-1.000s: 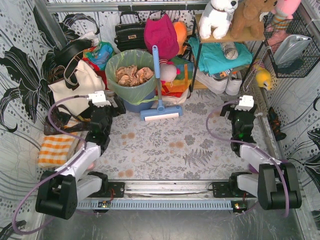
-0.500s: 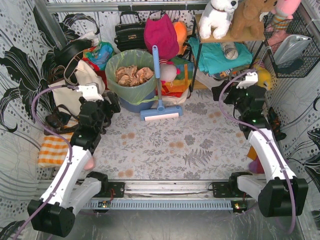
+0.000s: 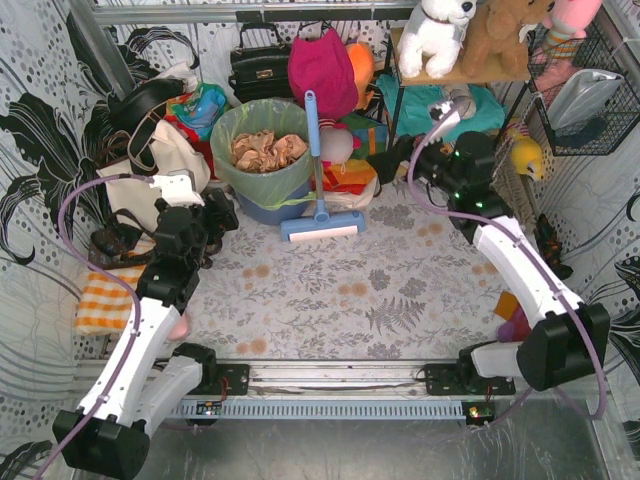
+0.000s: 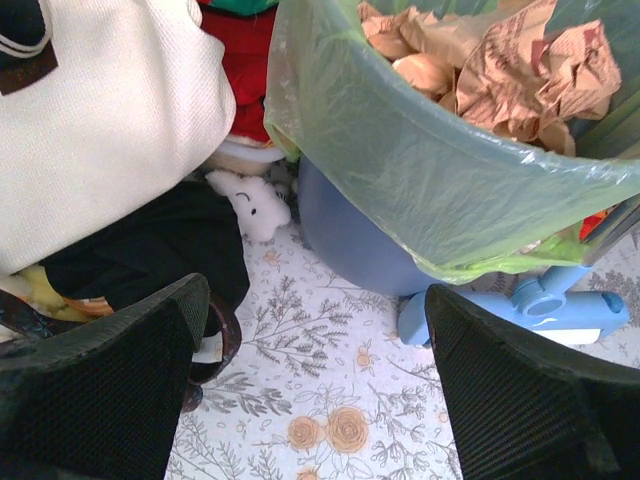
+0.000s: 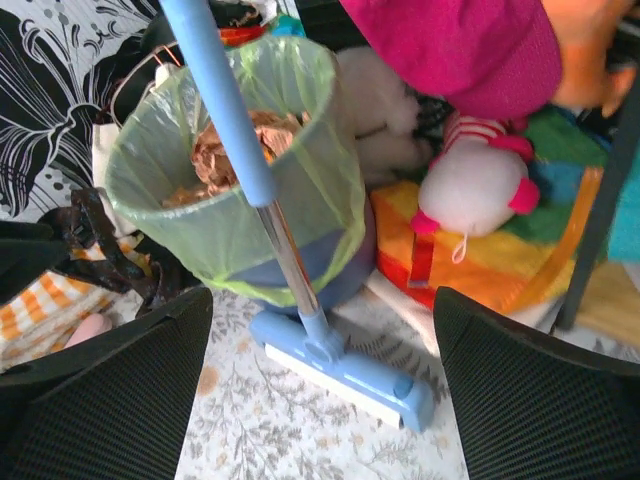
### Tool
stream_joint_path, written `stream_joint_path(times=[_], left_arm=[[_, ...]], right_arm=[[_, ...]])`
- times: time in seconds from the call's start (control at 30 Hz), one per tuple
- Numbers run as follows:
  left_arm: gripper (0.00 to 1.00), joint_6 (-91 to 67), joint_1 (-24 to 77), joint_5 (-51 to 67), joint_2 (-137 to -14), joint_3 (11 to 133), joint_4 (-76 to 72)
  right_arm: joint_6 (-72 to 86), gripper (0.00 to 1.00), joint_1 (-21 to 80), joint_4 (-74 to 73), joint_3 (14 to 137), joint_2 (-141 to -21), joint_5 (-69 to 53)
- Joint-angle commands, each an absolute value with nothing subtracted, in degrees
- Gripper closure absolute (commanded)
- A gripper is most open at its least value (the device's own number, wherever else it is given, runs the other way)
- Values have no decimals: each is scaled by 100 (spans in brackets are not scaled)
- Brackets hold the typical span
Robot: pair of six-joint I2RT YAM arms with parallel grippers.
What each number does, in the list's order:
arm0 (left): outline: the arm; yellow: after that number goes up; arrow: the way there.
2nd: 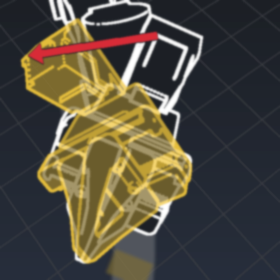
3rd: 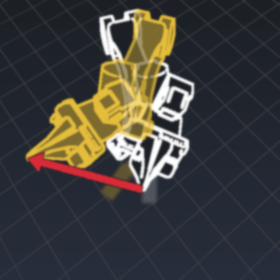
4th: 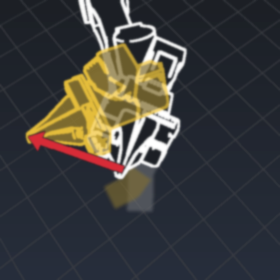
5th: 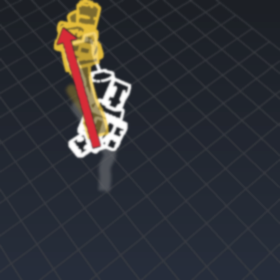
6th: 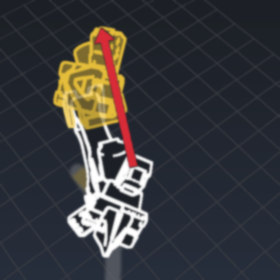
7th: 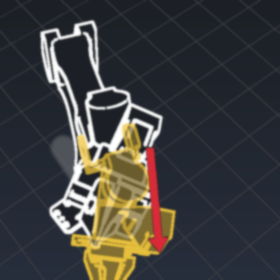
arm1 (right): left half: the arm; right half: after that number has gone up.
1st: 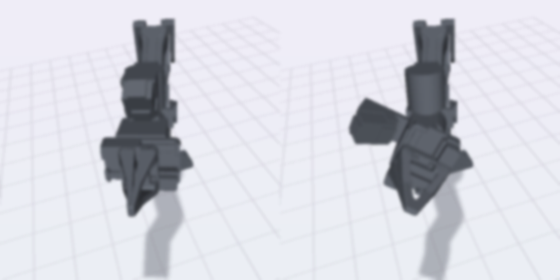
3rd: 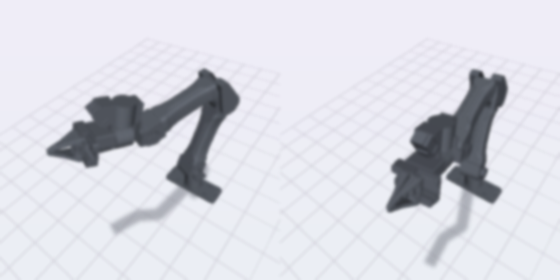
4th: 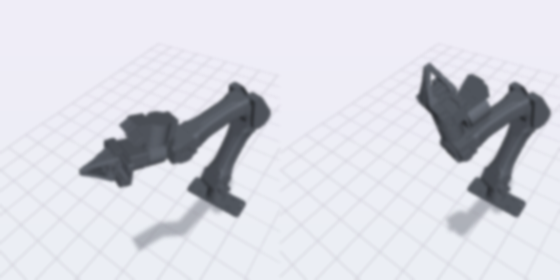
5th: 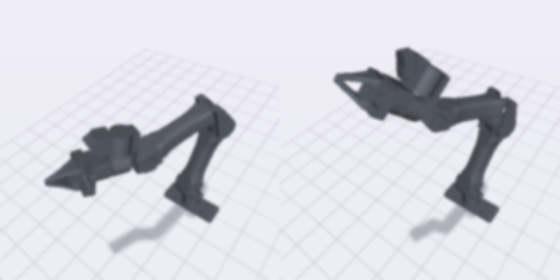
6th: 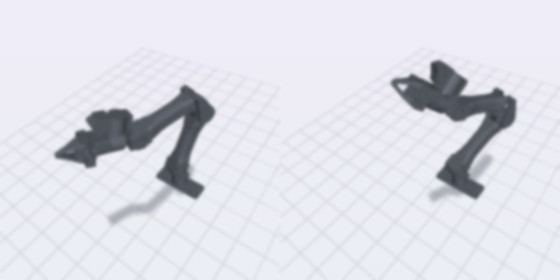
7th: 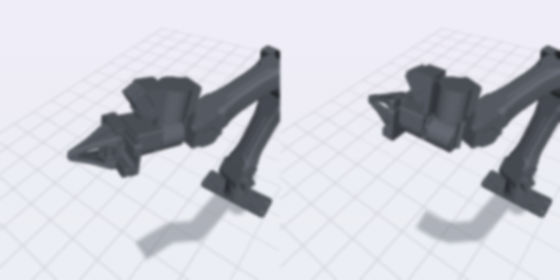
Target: Tie the trash bag
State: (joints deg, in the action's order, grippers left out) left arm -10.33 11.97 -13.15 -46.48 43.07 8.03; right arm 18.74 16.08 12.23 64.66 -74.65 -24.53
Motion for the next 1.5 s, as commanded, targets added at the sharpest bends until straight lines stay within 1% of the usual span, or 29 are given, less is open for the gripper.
stream_joint_path(times=[0.0, 0.13, 0.23, 0.37, 0.5, 0.83, 1.0, 1.27, 1.4, 1.47], left_arm=[[2, -1043, 1215, -1421, -4709, 4561, 846], [2, -1047, 1140, -1555, -4630, 4566, 837], [2, -1096, 1057, -1453, -4568, 4529, 793], [2, -1125, 1019, -1351, -4522, 4527, 800], [2, -1170, 985, -1310, -4496, 4527, 807], [2, -1243, 976, -1257, -4426, 4500, 836], [2, -1263, 973, -1213, -4455, 4516, 882], [2, -1274, 976, -1231, -4445, 4509, 896], [2, -1270, 976, -1209, -4440, 4496, 896], [2, -1227, 971, -1167, -4439, 4484, 890]], right_arm=[[1496, 10, 2120, 1210, 7211, -7902, -1811], [1261, 13, 2703, 798, 8025, -8414, -756], [1321, 16, 2925, 773, 8469, -8791, -472], [1249, 18, 3157, 606, 9113, -9318, -372], [1219, 24, 3334, 565, 9680, -9836, -406], [993, 33, 3687, 328, 10792, -10798, -152], [858, 41, 3794, 247, 11047, -11065, 54], [692, 48, 3840, 254, 10957, -11077, 475], [640, 57, 3865, 355, 10832, -10996, 540], [605, 65, 3872, 404, 10754, -10942, 545]])
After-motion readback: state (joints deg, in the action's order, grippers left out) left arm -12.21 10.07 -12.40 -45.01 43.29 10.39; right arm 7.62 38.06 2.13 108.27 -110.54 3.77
